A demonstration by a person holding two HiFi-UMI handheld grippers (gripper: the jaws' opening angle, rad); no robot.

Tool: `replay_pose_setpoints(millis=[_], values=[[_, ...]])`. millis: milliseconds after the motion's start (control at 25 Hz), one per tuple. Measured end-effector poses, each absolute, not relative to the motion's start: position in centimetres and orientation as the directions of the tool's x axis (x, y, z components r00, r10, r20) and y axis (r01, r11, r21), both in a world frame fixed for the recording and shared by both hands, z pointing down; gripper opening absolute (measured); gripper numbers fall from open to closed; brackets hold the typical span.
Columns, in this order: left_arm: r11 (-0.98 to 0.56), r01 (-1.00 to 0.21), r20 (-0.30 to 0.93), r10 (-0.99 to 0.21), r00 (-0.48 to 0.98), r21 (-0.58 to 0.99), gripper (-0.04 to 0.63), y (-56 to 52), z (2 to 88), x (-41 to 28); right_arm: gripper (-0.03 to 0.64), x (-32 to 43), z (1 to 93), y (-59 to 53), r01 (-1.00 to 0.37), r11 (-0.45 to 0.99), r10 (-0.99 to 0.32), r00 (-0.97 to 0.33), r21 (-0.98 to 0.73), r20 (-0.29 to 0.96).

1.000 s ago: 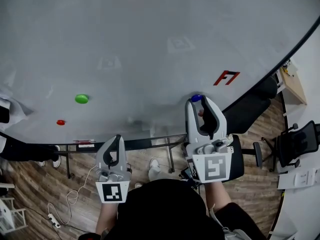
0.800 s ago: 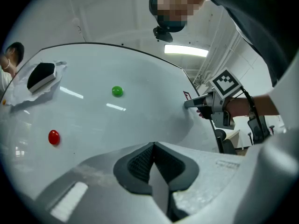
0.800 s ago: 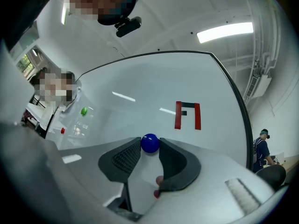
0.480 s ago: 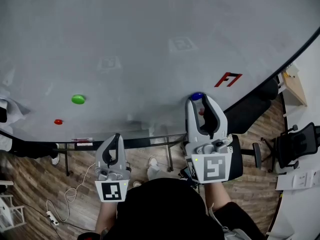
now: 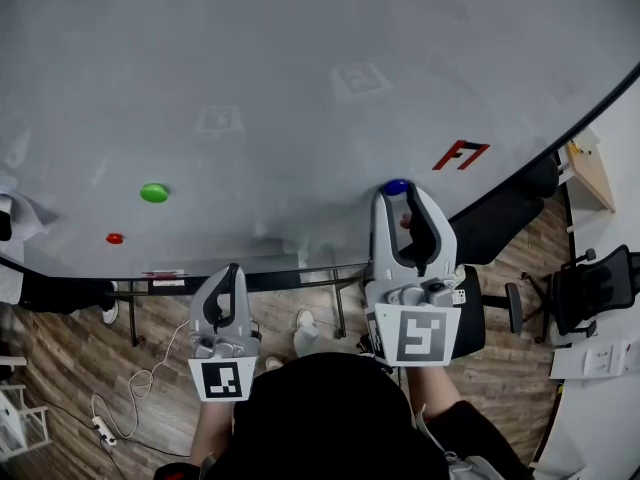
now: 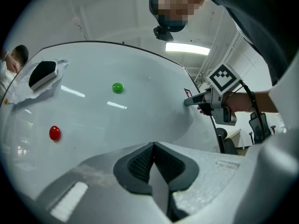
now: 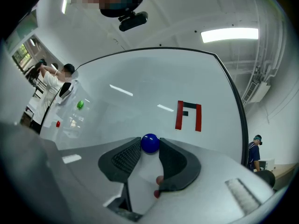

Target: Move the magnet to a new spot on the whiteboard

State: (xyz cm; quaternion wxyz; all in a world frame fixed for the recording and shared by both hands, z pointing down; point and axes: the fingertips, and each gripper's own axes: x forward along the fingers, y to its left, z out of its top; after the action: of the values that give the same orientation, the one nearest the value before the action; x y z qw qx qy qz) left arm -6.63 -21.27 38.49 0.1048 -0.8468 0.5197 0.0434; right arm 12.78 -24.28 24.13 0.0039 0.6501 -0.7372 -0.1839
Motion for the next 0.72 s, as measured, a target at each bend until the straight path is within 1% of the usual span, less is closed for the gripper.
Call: replay_pose_setpoints(millis=[240,440,720], values=[[-0.437,-0.892,-0.178,-0.874,0.452,-0.117,0.002,-20.9,38.7,-6.8,0.129,12.9,24.2,-24.3,-0.961,0.048,-0.970,-0.110,0.273,-0.218],[-0.442,-0.890,-0.185,-0.871,0.456,-0.114,0.002,-20.7,38.6,-6.7,0.129,12.8,24.3,-24.4,-0.953,0.051,-0.971,-0.118,0.299,-0.208],[-0.443,-0.888,-0.189,-0.868,0.459,-0.122,0.002,-20.2,38.4,-6.9,0.140,12.7,24.1,-24.2,-0.956,0.070,-0.971,-0.130,0.284,-0.200]])
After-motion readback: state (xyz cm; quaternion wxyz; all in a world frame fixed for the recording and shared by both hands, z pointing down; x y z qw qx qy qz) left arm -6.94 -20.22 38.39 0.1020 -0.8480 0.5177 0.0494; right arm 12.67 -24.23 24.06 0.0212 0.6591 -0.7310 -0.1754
